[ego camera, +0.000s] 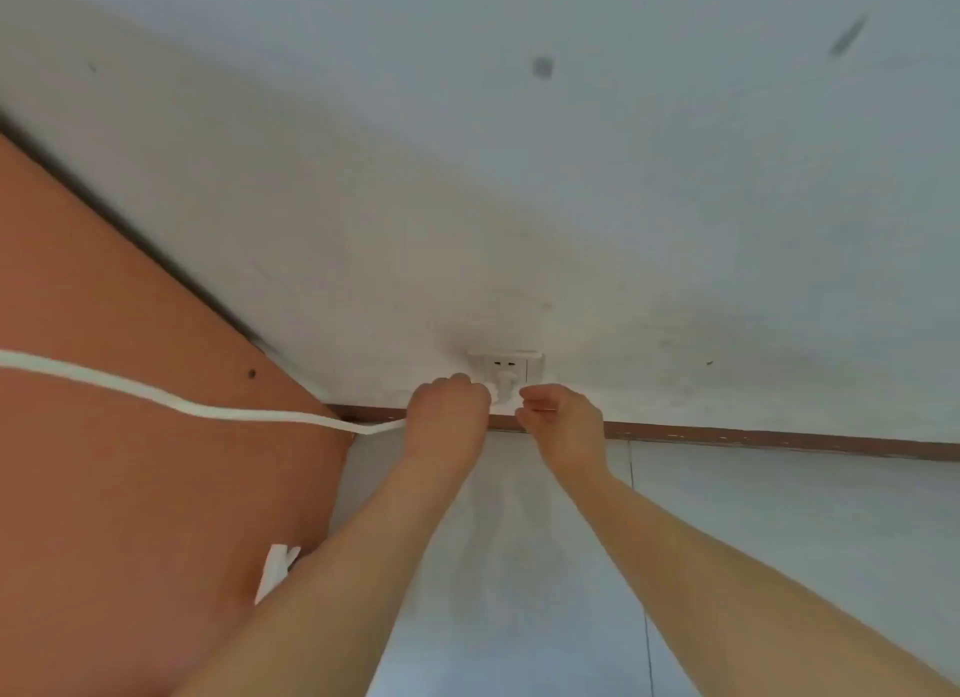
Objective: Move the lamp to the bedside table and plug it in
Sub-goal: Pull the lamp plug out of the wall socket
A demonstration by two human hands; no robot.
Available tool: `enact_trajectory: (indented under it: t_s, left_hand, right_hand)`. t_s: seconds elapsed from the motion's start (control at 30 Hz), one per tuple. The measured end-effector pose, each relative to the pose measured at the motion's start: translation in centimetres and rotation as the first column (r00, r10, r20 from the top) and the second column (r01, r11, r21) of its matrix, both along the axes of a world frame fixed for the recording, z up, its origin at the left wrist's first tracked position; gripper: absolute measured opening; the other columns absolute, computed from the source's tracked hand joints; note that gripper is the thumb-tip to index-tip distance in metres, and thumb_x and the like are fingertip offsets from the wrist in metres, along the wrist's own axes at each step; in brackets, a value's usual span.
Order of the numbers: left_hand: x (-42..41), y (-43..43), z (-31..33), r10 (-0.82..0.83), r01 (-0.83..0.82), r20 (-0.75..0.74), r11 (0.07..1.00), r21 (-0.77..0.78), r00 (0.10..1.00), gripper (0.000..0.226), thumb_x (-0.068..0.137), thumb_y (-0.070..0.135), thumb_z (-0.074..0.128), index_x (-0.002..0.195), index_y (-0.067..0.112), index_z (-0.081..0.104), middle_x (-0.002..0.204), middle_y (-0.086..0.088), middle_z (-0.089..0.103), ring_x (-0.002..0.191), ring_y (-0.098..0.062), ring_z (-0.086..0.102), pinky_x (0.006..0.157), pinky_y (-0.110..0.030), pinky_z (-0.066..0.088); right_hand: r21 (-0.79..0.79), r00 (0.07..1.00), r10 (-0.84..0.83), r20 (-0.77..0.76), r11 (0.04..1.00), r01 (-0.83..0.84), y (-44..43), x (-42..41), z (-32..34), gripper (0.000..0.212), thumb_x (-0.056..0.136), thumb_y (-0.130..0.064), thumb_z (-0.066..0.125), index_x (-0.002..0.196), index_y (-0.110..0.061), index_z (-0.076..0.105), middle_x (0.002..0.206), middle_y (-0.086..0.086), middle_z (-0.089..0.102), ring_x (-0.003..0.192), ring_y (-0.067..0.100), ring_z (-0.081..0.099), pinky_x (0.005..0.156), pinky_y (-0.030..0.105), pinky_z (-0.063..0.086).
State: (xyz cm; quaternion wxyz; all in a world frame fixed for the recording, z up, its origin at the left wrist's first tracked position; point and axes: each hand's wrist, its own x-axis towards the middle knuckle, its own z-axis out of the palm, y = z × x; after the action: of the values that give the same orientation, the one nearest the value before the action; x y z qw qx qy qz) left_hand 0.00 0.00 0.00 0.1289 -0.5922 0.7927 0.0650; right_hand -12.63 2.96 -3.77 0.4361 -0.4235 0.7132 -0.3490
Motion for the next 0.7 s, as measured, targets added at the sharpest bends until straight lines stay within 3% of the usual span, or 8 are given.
enact_trajectory:
  t_s: [0.03,0.13,0.2,0.37,0.5,0.6,0.7]
  left_hand:
    - [0.4,-0.4,-0.2,0.042,-0.043,0.005,0.999,0.015,0.999,0.023,0.082,-0.005,0.048,0.093,0.007,0.064,0.100,-0.011,0.063,0.093,-0.030,0.062,0.067,-0.034,0.039]
    - [1.1,-2.6,-2.8,0.162,-0.176,-0.159,0.981,-0.079,0.974,0.018,0.087,0.005,0.048,0.089,0.008,0.066,0.093,-0.012,0.067,0.089,-0.031,0.064,0.067,-0.034,0.042]
    - [0.8,-3.3,-3.5,0.191,-0.226,-0.257,0.967,-0.115,0.947,0.019,0.088,0.012,0.051,0.090,0.010,0.070,0.090,-0.011,0.070,0.086,-0.030,0.064,0.064,-0.031,0.042]
    - [-0.7,-2.7,-4.9,0.213,-0.284,-0.338,0.942,-0.176,0.916,0.015,0.085,0.029,0.058,0.085,0.021,0.070,0.086,-0.004,0.071,0.083,-0.027,0.066,0.062,-0.029,0.041]
    - [-1.6,-1.7,-5.8,0.212,-0.305,-0.332,0.916,-0.261,0.919,0.033,0.084,0.049,0.054,0.069,0.020,0.060,0.063,0.001,0.057,0.071,-0.026,0.065,0.048,-0.027,0.030]
    - [-2.2,-1.4,-5.9,0.220,-0.336,-0.349,0.886,-0.319,0.911,0.031,0.082,0.050,0.056,0.072,0.021,0.061,0.066,0.000,0.062,0.070,-0.025,0.064,0.048,-0.028,0.029]
    - [-2.8,-1.2,-6.1,0.240,-0.368,-0.359,0.861,-0.350,0.902,0.027,0.079,0.046,0.061,0.072,0.021,0.062,0.070,-0.002,0.067,0.071,-0.025,0.064,0.051,-0.028,0.030]
  right_hand:
    - [-0.035,0.999,-0.022,0.026,0.999,0.023,-0.1,0.4,-0.4,0.023,0.078,-0.012,0.068,0.101,-0.013,0.069,0.094,0.000,0.071,0.087,0.012,0.066,0.082,0.022,0.052]
    - [-0.147,0.994,-0.095,0.046,0.984,0.100,-1.0,1.2,-2.9,0.013,0.075,-0.015,0.072,0.087,-0.018,0.067,0.079,-0.010,0.067,0.072,0.004,0.064,0.065,0.007,0.048]
    - [-0.229,0.984,-0.166,0.064,0.957,0.176,-1.4,1.9,-4.5,0.012,0.075,-0.019,0.073,0.078,-0.023,0.063,0.071,-0.015,0.065,0.065,-0.002,0.063,0.060,0.004,0.046]
    - [-0.275,0.980,-0.155,0.121,0.944,0.184,-1.0,1.6,-7.7,0.018,0.072,-0.013,0.075,0.076,-0.028,0.065,0.071,-0.018,0.067,0.067,-0.007,0.064,0.062,0.004,0.047]
    - [-0.252,0.973,-0.141,0.183,0.950,0.185,-1.8,1.2,-8.2,0.013,0.073,-0.007,0.073,0.081,-0.017,0.073,0.073,-0.009,0.071,0.066,-0.004,0.066,0.067,0.011,0.049]
    - [-0.240,0.960,-0.157,0.231,0.947,0.213,-2.0,1.5,-7.8,0.014,0.076,-0.004,0.069,0.085,-0.012,0.075,0.079,-0.001,0.074,0.074,0.008,0.069,0.072,0.016,0.051]
    - [-0.248,0.967,-0.155,0.201,0.947,0.203,-1.6,1.4,-8.1,0.022,0.079,0.002,0.062,0.090,-0.011,0.076,0.084,-0.004,0.072,0.079,0.009,0.066,0.071,0.009,0.047]
